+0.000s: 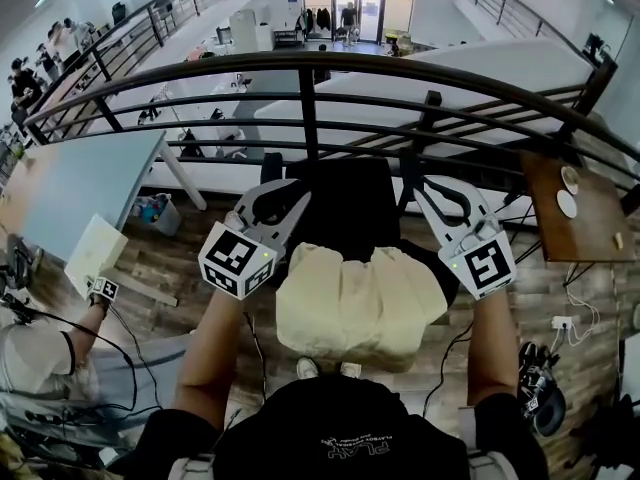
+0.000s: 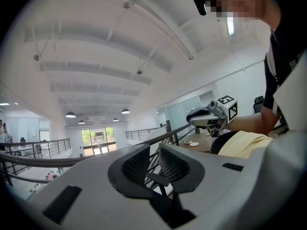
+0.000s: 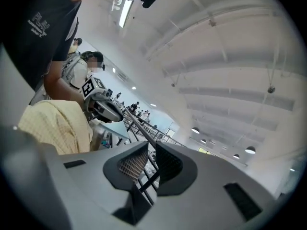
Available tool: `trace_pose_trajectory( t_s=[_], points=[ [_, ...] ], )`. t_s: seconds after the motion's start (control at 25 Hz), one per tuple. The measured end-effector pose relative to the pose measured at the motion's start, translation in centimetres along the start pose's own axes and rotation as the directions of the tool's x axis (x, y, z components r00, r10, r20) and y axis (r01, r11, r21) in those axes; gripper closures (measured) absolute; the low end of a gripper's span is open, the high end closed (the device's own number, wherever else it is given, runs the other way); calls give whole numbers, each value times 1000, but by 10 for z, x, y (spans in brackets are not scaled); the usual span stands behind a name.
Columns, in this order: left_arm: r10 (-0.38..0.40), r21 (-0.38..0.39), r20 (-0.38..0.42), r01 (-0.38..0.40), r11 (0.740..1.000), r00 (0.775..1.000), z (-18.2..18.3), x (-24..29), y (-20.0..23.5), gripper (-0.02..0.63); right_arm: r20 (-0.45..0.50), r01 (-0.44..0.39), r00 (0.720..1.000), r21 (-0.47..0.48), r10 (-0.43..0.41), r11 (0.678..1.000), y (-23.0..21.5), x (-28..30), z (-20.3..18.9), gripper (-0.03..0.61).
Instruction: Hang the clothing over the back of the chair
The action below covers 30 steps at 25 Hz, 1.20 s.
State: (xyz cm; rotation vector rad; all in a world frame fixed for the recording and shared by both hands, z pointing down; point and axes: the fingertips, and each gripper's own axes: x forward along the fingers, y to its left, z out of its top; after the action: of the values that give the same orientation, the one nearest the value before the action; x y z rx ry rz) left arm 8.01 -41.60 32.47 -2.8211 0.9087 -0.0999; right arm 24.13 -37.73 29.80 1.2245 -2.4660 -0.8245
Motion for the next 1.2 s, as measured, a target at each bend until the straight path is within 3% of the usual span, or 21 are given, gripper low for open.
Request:
trace_pose_trajectory(
  t_s=[0.2, 0.32, 0.56, 0.88, 1.2],
  points=[
    [72, 5, 84, -72, 997, 994, 24, -8, 0, 601, 68, 175, 982, 39, -177, 984, -17, -9, 34, 541],
    [107, 23, 126, -111, 994, 986, 37, -12, 1, 601, 118, 255, 955, 138, -271, 957, -27, -17, 56, 546],
    [98, 58, 146, -107, 993, 984, 48, -19, -6, 601, 220, 183, 950, 179, -221, 967, -13, -22, 91, 558],
    [127, 141, 143, -147, 979, 982, 50, -31, -2, 601, 213, 159, 960, 125, -183, 979, -4, -17, 95, 558],
    [132, 152, 146, -154, 976, 980, 54, -33, 0, 601, 224, 158, 957, 136, -185, 978, 3, -7, 109, 558]
  ],
)
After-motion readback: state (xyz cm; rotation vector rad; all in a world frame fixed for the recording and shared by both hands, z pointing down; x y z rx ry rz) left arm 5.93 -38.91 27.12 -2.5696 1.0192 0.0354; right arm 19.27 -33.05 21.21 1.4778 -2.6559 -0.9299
